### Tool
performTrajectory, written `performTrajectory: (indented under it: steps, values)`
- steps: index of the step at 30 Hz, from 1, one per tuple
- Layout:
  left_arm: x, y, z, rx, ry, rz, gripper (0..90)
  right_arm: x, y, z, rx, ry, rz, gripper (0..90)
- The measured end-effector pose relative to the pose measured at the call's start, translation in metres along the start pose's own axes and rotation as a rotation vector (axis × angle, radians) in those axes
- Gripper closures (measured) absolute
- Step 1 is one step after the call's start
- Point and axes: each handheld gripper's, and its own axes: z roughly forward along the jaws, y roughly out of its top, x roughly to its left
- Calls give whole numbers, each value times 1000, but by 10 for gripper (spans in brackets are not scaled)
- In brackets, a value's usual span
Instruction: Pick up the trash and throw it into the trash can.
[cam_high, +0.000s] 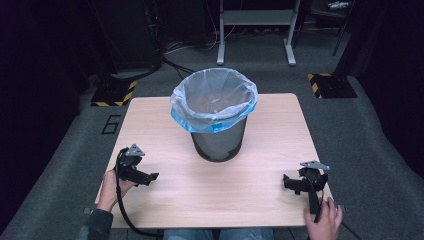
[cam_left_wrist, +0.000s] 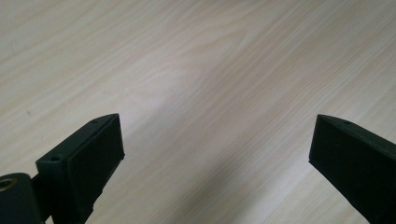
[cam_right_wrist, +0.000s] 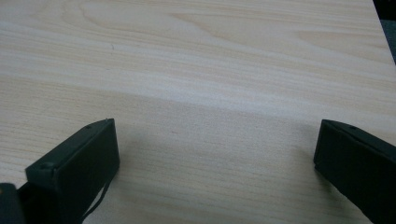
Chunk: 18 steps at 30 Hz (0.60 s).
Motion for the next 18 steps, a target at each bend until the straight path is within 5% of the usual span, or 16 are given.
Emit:
performTrajectory:
  steps: [6, 14, 18]
  values:
    - [7, -37, 11, -31, 21, -90, 17, 0, 0, 0, 0, 0, 0, 0]
    - [9, -69, 29, -30, 56, -127, 7, 0, 0, 0, 0, 0, 0, 0]
    - [6, -74, 32, -90, 83, -142, 0, 0, 0, 0, 0, 0, 0, 0]
